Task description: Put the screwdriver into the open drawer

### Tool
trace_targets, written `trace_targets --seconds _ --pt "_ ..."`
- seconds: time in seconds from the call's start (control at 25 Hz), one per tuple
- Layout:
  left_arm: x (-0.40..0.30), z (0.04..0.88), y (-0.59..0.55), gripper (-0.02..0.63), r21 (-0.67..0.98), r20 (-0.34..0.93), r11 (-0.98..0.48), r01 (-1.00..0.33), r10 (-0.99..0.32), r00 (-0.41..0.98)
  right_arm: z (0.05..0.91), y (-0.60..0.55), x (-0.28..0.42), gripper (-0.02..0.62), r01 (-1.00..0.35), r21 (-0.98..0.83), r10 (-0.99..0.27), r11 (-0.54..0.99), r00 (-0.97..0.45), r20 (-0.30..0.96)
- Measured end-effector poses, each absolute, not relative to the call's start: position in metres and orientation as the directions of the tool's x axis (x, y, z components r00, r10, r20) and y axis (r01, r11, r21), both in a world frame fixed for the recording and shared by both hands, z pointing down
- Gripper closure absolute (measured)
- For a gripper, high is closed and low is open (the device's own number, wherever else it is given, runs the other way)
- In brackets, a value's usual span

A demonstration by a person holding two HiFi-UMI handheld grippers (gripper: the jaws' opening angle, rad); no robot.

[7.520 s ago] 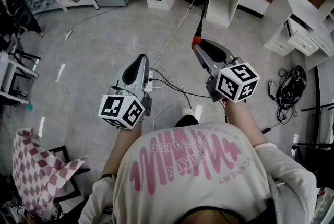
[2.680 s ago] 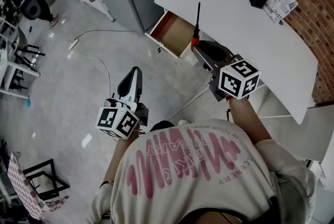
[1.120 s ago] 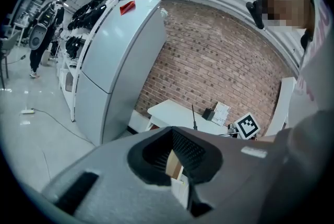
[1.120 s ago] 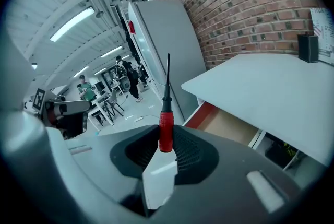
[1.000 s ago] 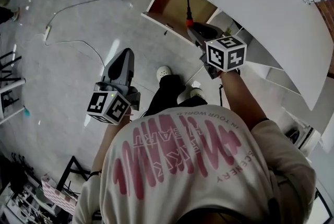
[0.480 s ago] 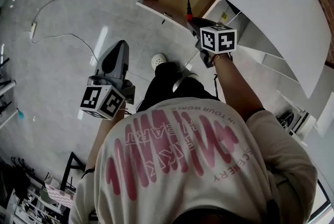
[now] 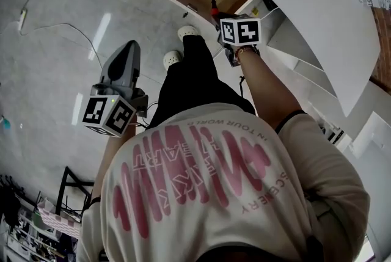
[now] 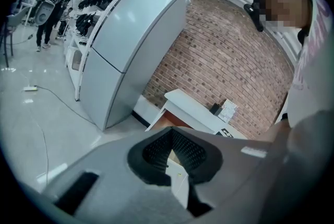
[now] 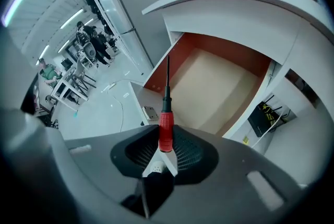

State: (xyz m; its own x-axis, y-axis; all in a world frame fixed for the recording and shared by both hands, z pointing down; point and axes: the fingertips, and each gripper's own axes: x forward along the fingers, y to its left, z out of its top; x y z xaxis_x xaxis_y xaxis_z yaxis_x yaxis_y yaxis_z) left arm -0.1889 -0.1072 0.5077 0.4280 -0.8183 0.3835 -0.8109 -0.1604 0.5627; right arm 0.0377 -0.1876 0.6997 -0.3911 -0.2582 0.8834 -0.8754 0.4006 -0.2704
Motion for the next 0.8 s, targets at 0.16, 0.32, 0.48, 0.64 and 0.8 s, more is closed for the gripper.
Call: trace_targets --seconds 0.16,0.32,0.48,0.64,0.8 --pt "-0.202 0.504 -0.119 0.603 0.558 0.392 -0.1 -0.824 -0.843 0.368 0.717 -0.202 0.038 0.495 -0.878 -0.251 -0.212 0.409 -0.358 0.909" --pt "-0.21 0.504 -0.131 0.603 0.556 0.41 -0.046 -0.83 -0.854 0.321 0.734 -0.211 0.035 0.495 -0.874 -0.261 -0.151 0.411 -0.347 0.926" --pt "-0.211 0.509 -0.14 0.603 0.561 0.426 0.002 -0.828 -0.858 0.286 0.754 -0.213 0.032 0.495 -0.869 -0.258 -0.086 0.421 -0.321 0.943" --pt "-0.21 0.517 -0.147 0.603 0.565 0.451 0.04 -0.824 -0.851 0.268 0.774 -0.219 0.036 0.495 -0.876 -0.233 -0.04 0.423 -0.275 0.961" --pt "-0.221 0.517 -0.154 0.603 0.557 0.46 0.078 -0.827 -0.858 0.229 0.787 -0.229 0.033 0.495 -0.868 -0.224 -0.011 0.444 -0.255 0.967"
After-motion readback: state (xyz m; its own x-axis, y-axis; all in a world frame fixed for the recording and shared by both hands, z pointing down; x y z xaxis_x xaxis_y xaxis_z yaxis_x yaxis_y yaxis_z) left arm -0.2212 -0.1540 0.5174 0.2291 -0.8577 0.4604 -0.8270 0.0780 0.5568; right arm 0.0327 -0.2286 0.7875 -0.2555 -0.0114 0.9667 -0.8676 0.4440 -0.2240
